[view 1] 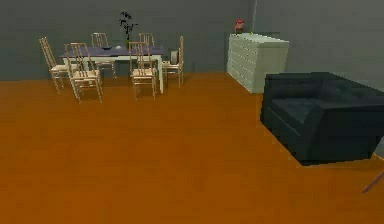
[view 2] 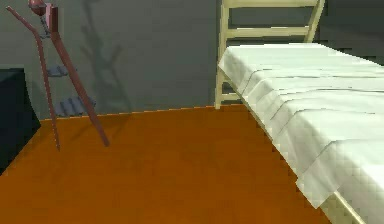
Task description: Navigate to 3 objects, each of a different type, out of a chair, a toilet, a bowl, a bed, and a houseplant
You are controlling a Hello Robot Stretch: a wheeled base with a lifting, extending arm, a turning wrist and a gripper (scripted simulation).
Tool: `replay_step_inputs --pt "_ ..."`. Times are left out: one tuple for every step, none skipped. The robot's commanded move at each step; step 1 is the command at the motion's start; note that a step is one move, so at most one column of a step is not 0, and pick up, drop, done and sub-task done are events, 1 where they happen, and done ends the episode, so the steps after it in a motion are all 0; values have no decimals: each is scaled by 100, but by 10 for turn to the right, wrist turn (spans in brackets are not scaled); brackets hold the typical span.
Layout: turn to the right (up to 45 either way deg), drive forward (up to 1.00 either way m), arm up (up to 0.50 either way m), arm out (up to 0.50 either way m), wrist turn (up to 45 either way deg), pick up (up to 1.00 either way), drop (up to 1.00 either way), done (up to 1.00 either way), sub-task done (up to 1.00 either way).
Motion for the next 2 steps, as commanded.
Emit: replay_step_inputs --pt "-60 0 0 0 0 0 0 0 0" --pt "-30 0 0 0 0 0 0 0 0"
